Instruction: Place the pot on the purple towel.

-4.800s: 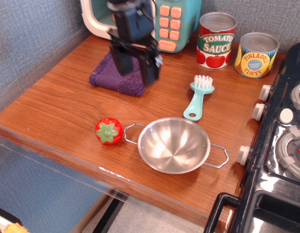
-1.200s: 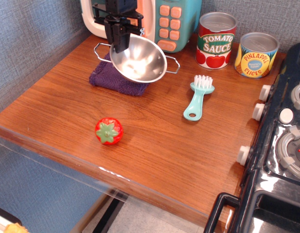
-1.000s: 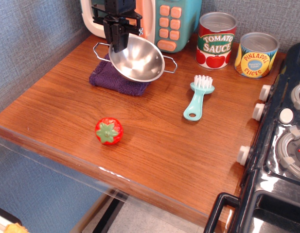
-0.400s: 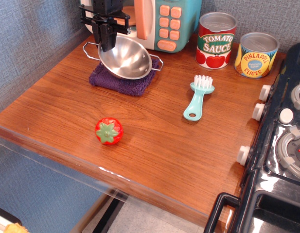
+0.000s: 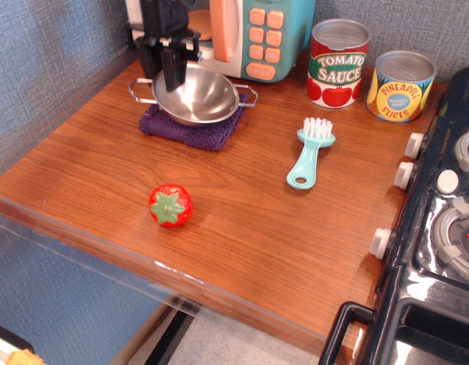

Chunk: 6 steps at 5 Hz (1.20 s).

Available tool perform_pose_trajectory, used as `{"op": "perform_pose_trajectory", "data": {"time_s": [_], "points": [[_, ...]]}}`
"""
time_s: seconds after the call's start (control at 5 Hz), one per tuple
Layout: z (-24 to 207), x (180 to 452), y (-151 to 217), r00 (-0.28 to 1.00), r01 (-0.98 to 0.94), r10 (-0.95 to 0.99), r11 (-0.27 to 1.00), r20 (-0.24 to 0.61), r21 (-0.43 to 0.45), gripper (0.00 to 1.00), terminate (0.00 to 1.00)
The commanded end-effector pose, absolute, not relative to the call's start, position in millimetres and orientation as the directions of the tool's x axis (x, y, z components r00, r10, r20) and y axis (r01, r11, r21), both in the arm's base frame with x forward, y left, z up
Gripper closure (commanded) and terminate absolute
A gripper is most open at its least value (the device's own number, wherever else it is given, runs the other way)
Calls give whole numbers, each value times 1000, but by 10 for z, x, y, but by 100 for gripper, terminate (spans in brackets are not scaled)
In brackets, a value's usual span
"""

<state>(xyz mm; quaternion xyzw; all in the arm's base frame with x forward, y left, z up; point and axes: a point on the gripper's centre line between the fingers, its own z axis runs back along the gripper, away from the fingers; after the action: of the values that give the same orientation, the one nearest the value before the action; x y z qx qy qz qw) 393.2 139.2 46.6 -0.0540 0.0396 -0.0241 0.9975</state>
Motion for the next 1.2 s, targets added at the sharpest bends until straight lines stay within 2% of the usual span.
{"op": "perform_pose_trajectory", "data": {"time_s": [0.0, 0.2, 0.4, 0.6, 0.8, 1.0], "points": [[1333, 3730, 1361, 983, 86, -83, 996, 164, -9, 0, 0], [1545, 3598, 1231, 976, 87, -97, 994, 195, 63, 0, 0], [1520, 3523, 1127, 980, 81, -96, 993, 174, 90, 0, 0], [1426, 3477, 1082, 987, 74, -85, 994, 136, 83, 0, 0], [1324, 3451, 1060, 990, 73, -75, 997, 122, 17, 0, 0], [1324, 3451, 1060, 990, 73, -75, 997, 122, 17, 0, 0]]}}
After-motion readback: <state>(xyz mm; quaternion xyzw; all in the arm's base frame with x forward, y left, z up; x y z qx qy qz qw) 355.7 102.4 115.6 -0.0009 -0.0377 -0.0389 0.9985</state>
